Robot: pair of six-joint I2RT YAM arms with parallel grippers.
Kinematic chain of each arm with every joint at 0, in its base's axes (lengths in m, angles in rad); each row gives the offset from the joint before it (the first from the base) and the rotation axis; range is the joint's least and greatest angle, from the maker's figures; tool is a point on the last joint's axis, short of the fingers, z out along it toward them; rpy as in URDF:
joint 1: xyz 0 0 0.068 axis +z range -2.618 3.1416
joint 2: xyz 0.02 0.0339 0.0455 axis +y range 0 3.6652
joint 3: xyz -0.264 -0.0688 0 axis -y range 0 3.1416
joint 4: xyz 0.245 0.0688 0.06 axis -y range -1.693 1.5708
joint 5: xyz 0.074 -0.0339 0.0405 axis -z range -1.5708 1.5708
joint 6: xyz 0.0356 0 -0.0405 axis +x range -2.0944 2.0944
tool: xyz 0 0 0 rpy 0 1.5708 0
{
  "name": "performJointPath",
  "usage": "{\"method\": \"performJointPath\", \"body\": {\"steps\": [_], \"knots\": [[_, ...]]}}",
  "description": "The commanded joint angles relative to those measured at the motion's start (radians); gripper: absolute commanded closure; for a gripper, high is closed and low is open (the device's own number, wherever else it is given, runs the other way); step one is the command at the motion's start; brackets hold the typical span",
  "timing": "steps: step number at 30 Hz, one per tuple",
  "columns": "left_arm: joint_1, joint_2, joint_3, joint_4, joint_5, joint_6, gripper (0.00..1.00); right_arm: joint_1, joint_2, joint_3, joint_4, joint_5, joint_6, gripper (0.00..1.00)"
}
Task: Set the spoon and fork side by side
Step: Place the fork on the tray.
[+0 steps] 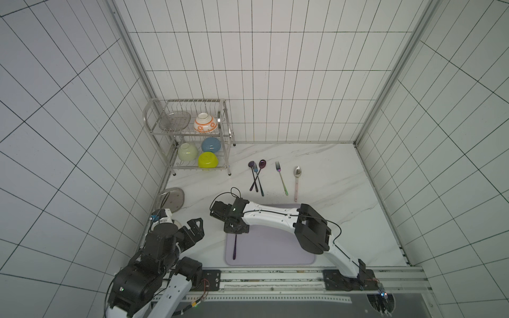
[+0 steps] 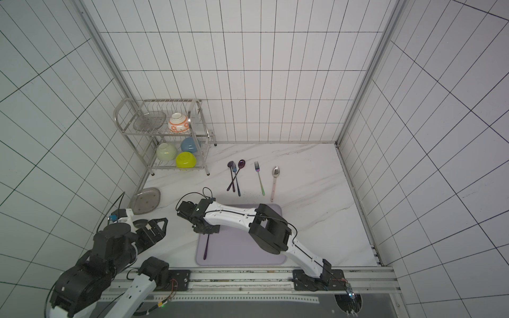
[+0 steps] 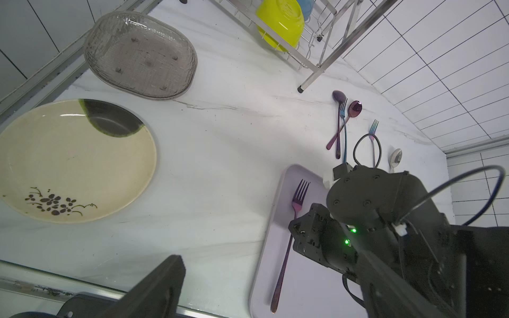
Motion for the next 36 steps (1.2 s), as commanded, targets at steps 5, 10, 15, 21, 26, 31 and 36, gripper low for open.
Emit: {"method": "performJointPath", "body": {"steps": [5,10,15,21,26,31,36], "knots": [[0.003,-0.009,-0.005,-0.002,0.003,0.007,0.01,0.006,0.052,0.038,-0.027,-0.021,-0.045,1.0],[0.005,-0.007,-0.004,0.001,0.0,0.005,0.01,0.006,0.062,0.045,-0.022,-0.022,-0.061,1.0],[0.005,-0.004,-0.003,0.003,-0.002,0.005,0.01,0.004,0.069,0.028,-0.022,-0.042,-0.051,1.0],[0.007,-0.005,-0.005,0.003,0.001,0.008,0.01,0.001,0.057,0.009,-0.021,-0.038,-0.043,0.85],[0.006,-0.001,-0.004,0.008,0.005,0.011,0.01,0.0,0.044,0.01,-0.022,-0.024,-0.054,0.76],[0.009,0.004,-0.006,0.012,0.011,0.016,0.01,-0.013,-0.016,0.002,-0.037,0.021,-0.087,0.73],[0.01,0.039,-0.007,0.013,0.023,0.028,0.01,-0.074,-0.157,-0.076,-0.039,0.069,-0.122,0.66]]}}
